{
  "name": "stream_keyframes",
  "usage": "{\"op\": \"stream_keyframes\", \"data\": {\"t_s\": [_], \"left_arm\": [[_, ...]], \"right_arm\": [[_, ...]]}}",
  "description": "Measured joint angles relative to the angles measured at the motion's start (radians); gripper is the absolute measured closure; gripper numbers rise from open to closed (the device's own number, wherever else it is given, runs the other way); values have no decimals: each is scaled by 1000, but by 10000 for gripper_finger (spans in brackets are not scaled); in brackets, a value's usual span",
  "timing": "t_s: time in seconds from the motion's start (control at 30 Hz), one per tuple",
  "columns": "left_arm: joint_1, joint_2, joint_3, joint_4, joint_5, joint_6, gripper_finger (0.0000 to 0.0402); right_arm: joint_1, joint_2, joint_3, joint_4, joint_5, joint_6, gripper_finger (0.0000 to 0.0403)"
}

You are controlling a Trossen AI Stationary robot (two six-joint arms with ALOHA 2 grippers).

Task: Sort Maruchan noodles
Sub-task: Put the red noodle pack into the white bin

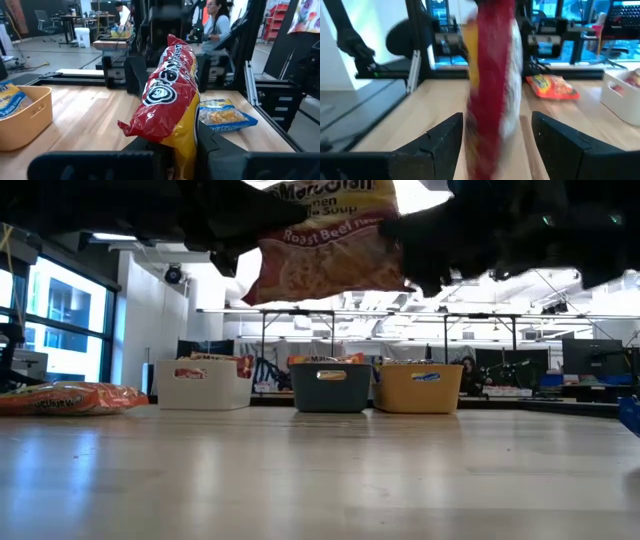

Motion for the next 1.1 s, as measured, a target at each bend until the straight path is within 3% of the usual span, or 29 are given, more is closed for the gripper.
{"op": "stream_keyframes", "data": {"t_s": [0.33, 0.67, 0.77, 0.97, 1.1], "left_arm": [[1, 0, 0, 30, -23, 26, 374], [1, 0, 0, 30, -60, 44, 370], [-1, 0, 0, 24, -66, 44, 354], [-29, -3, 1, -28, -97, 91, 294], [-42, -60, 1, -189, -129, 76, 252]], "right_arm": [[-3, -1, 112, -185, 64, -7, 185], [-3, -1, 119, -194, 102, -14, 285], [-3, -1, 119, -195, 99, -17, 304], [-3, -1, 118, -213, 98, -41, 291], [-2, -1, 118, -237, 98, -36, 290]]}}
